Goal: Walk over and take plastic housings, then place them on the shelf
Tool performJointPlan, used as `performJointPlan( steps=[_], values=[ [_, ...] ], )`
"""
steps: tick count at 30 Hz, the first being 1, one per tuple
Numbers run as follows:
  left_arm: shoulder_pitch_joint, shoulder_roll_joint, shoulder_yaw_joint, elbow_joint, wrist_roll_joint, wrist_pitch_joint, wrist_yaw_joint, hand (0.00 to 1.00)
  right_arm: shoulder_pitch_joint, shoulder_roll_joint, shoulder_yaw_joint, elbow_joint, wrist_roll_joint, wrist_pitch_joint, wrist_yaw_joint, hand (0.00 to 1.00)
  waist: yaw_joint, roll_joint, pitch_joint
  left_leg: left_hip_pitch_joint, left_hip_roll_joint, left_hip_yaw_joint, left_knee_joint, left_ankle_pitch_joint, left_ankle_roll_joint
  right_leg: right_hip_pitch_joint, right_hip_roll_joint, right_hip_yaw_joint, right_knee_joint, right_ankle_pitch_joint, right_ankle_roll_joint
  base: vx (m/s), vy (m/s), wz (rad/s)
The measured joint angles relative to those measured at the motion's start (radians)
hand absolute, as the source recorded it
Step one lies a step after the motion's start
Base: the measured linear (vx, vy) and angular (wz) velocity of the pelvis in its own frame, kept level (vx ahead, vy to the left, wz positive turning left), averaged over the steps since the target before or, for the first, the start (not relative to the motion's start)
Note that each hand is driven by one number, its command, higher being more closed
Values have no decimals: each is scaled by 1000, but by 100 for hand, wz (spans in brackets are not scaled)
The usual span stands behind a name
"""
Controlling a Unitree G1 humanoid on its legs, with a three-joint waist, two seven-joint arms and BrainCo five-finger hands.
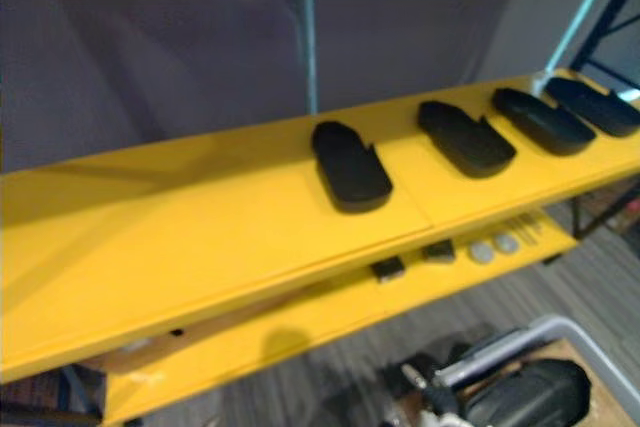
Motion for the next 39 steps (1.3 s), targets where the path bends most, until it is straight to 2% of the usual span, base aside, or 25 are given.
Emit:
performJointPlan(
  steps=[2,4,5,10,12,13,14,15,16,17,19,22,23,24,25,27,28,29,30,31,32,34,35,36,39],
  values=[
    [-16,12,-35,0,40,0,-20,0,27,-7,28,-18,-4,-26,18,0,-23,-3,-1,-2,0,27,22,-19,-2,-21,2,34,2,4,2,53,33,-53],
    [-37,16,-49,-1,90,1,-37,0,54,-6,55,-48,-24,-32,21,0,-23,-4,-1,-3,0,32,33,-35,2,-41,10,78,1,19,4,67,23,-112],
    [-100,28,-171,-1,218,0,-78,0,92,-3,157,-108,-128,-56,41,0,-50,-7,-2,-6,4,54,114,-122,12,-76,28,191,-5,46,2,62,49,-149],
    [-134,-1,-230,0,213,0,-101,0,112,-4,192,-118,-158,-60,41,0,-71,-20,-8,-8,4,51,142,-146,13,-86,34,211,-14,53,-5,60,18,-41],
    [-136,-4,-226,-3,150,1,-94,0,95,-12,230,-117,-205,-77,42,0,-62,-26,-8,-121,12,-99,357,-180,72,-129,40,252,23,51,-7,17,-200,-64],
    [-136,-1,-211,-5,132,-2,-89,0,72,-35,260,-113,-210,-91,41,0,-40,-20,2,-182,-3,-219,487,-212,101,-143,49,300,41,48,-13,-62,-111,-98],
    [-137,-7,-205,-5,136,-5,-84,0,62,-50,268,-111,-209,-101,39,0,-32,-7,13,-185,-21,-287,512,-236,114,-146,60,327,43,46,-16,-81,122,-149],
    [-126,-32,-202,-4,154,-6,-74,0,42,-80,275,-102,-196,-107,32,0,-7,50,17,-174,-37,-390,513,-296,119,-162,94,384,45,57,1,-55,134,-127],
    [-123,-40,-196,-4,170,-7,-73,0,33,-95,276,-98,-195,-110,23,0,-6,73,16,-160,-36,-418,501,-320,106,-170,115,405,44,66,16,-89,211,-148],
    [-133,-41,-199,1,222,-4,-72,0,24,-99,276,-100,-195,-121,4,0,-16,82,24,-140,-50,-407,468,-346,111,-200,124,458,57,83,36,-93,121,-93],
    [-149,-25,-218,8,251,-2,-73,0,38,-97,282,-116,-195,-139,-5,0,-21,62,39,-123,-68,-369,443,-353,123,-243,134,483,86,120,14,-152,65,-125],
    [-152,24,-218,0,253,0,-50,0,60,-97,304,-233,-196,-143,3,0,-34,15,81,-74,-78,-251,417,-354,135,-254,150,410,52,223,-49,-174,-62,-150],
    [-146,48,-214,0,214,7,-29,0,65,-100,308,-274,-198,-155,21,0,-37,0,87,-65,-64,-176,406,-346,143,-263,149,288,41,174,-148,-212,-12,-161],
    [-138,56,-202,0,182,14,-19,0,64,-110,308,-281,-201,-168,36,0,-38,15,90,-52,-30,-110,391,-335,135,-291,150,132,109,109,-169,-191,17,-150],
    [-128,56,-197,0,176,15,-17,0,64,-113,309,-283,-202,-171,38,0,-40,23,89,-50,-15,-92,388,-332,132,-295,153,80,138,102,-175,-56,30,-122],
    [-84,61,-174,-9,174,15,-12,0,59,-125,329,-290,-228,-188,39,0,-40,51,89,-45,28,-39,396,-321,127,-257,156,-90,278,60,-235,195,8,-112],
    [-68,64,-165,-18,174,14,-14,0,59,-126,354,-309,-238,-188,37,0,-24,24,86,-62,1,-41,439,-315,139,-235,147,-107,233,73,-193,125,-14,-115],
    [-68,67,-156,-17,174,16,-15,0,48,-121,373,-322,-240,-189,35,0,-16,8,96,-96,-17,-79,477,-303,175,-228,141,-75,184,119,-167,-194,-274,-114],
    [-68,63,-137,-14,174,13,-12,0,21,-123,390,-331,-248,-201,35,0,5,41,92,-165,-7,-196,424,-284,210,-219,171,-20,70,204,-145,-131,-232,-102],
    [-68,56,-135,-14,173,7,-12,0,-15,-120,391,-324,-267,-199,35,0,22,53,111,-140,12,-170,401,-267,130,-223,160,-92,178,99,-180,-166,-286,-79],
    [-53,56,-138,-15,170,8,-13,0,-23,-119,390,-332,-275,-202,25,0,16,80,103,-145,38,-165,374,-244,116,-220,105,-183,341,-52,-173,56,-8,-40],
    [-22,62,-130,-23,152,1,-18,0,-37,-113,394,-334,-276,-204,10,0,30,82,92,-125,63,-151,337,-214,89,-170,20,-233,442,-133,-157,218,21,-32],
    [7,77,-113,-31,151,1,-25,0,-51,-112,415,-346,-276,-204,-10,0,48,59,78,-135,74,-134,335,-205,74,-131,-24,-227,400,-118,-131,294,-33,-54],
    [25,92,-97,-32,149,1,-29,0,-56,-104,421,-360,-276,-204,-23,0,49,28,73,-149,80,-131,334,-195,52,-121,-16,-213,348,-104,-67,128,-154,-40],
    [48,64,-53,-16,143,-10,-32,0,-72,-126,426,-424,-274,-203,-87,0,64,23,73,-139,127,-86,274,-152,-12,-72,66,-230,162,-79,-37,10,-295,-47]
  ],
)
